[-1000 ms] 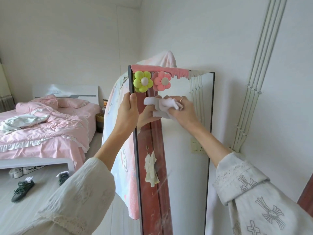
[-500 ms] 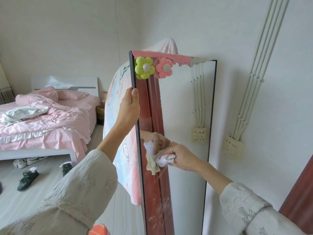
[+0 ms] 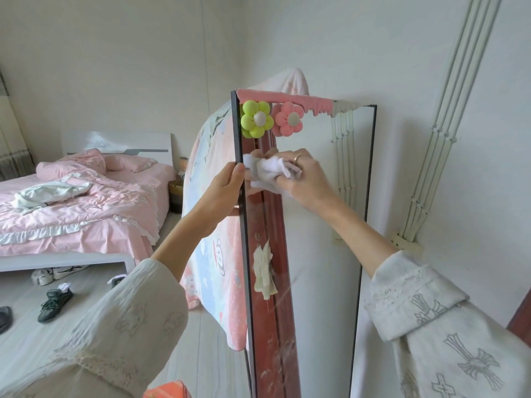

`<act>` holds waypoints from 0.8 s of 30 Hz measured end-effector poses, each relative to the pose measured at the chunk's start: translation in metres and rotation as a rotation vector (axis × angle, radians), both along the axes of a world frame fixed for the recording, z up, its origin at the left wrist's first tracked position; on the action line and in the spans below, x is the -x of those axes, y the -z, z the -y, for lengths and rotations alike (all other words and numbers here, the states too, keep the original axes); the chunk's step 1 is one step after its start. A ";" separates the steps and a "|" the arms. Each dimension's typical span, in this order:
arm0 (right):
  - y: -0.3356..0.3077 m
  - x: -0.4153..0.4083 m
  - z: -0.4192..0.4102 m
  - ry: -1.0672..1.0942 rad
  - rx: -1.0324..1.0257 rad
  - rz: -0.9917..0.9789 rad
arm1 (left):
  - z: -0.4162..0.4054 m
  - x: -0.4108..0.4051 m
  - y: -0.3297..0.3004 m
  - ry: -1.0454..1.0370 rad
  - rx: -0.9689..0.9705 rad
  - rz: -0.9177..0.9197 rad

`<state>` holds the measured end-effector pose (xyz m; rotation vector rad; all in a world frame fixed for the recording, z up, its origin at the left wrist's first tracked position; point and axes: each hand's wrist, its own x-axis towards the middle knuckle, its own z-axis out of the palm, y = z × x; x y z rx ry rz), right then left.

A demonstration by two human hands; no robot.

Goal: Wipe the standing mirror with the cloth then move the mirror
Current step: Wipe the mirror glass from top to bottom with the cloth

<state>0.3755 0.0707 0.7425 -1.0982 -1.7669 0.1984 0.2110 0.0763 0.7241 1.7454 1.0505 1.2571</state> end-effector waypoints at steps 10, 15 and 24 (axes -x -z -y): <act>0.085 0.003 0.016 -0.245 0.132 0.393 | -0.003 -0.001 0.000 -0.098 -0.070 -0.006; 0.085 -0.011 0.024 -0.153 0.359 0.577 | -0.002 -0.003 0.003 -0.071 -0.060 0.019; -0.024 0.013 0.020 -0.008 -0.007 0.140 | -0.007 0.010 0.011 0.185 0.176 0.159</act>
